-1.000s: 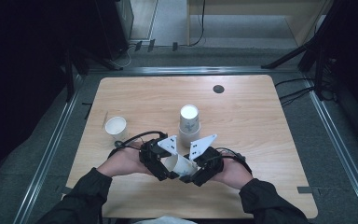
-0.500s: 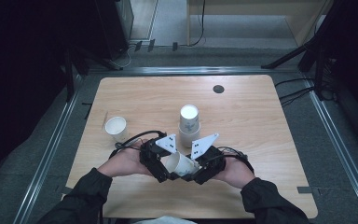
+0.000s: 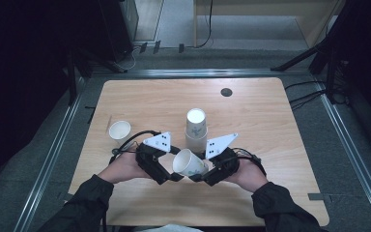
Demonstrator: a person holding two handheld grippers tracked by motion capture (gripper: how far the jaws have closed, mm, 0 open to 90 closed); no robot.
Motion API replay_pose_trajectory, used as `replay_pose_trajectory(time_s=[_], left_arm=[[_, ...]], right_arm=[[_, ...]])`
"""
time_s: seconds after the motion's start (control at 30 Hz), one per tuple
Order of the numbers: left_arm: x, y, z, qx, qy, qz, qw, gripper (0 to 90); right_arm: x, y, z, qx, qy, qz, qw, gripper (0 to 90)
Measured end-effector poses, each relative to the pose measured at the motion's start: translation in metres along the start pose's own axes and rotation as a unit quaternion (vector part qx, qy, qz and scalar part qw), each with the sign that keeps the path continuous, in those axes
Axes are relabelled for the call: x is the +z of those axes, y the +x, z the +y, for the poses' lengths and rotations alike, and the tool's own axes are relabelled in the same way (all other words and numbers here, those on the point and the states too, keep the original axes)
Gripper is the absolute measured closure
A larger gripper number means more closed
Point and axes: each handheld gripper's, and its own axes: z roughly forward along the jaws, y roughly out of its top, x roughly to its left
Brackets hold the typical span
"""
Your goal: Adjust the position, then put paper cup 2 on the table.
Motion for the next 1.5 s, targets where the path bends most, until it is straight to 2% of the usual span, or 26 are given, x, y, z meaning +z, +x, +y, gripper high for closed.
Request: replay_pose_trajectory(time_s=[0.23,0.43,0.6,0.83,1.07,1.23,1.37,1.47,1.5], left_arm=[[-0.001,0.004,-0.007,-0.028,-0.005,0.007,0.9996,13.2],[-0.004,0.005,-0.012,-0.051,-0.028,-0.002,0.9983,13.2],[-0.005,0.003,-0.013,-0.060,-0.055,-0.004,0.9967,13.3],[-0.005,-0.001,-0.009,-0.062,-0.090,-0.005,0.9940,14.0],[-0.002,-0.004,-0.006,-0.060,-0.102,-0.007,0.9929,14.0],[-0.001,-0.002,-0.005,-0.068,-0.116,-0.014,0.9909,14.7],[-0.001,-0.002,-0.005,-0.067,-0.119,-0.012,0.9906,14.8],[0.000,-0.002,-0.005,-0.068,-0.122,-0.012,0.9901,18.2],[0.000,-0.001,-0.006,-0.069,-0.123,-0.018,0.9899,20.6]], right_arm=[[-0.003,-0.002,0.003,0.000,-0.017,0.006,0.9998,33.4],[-0.006,-0.005,0.005,0.001,-0.026,0.008,0.9996,33.4],[-0.006,-0.008,0.007,0.004,-0.040,0.015,0.9991,33.3],[-0.004,-0.006,0.009,-0.003,-0.040,0.023,0.9989,33.3],[-0.002,-0.005,0.009,0.001,-0.046,0.029,0.9985,33.3],[0.000,-0.003,0.009,-0.001,-0.045,0.033,0.9985,33.3],[0.002,-0.002,0.010,0.006,-0.048,0.037,0.9981,33.3],[0.003,-0.002,0.010,0.012,-0.046,0.039,0.9981,33.2],[0.003,-0.002,0.010,0.014,-0.046,0.040,0.9980,33.2]])
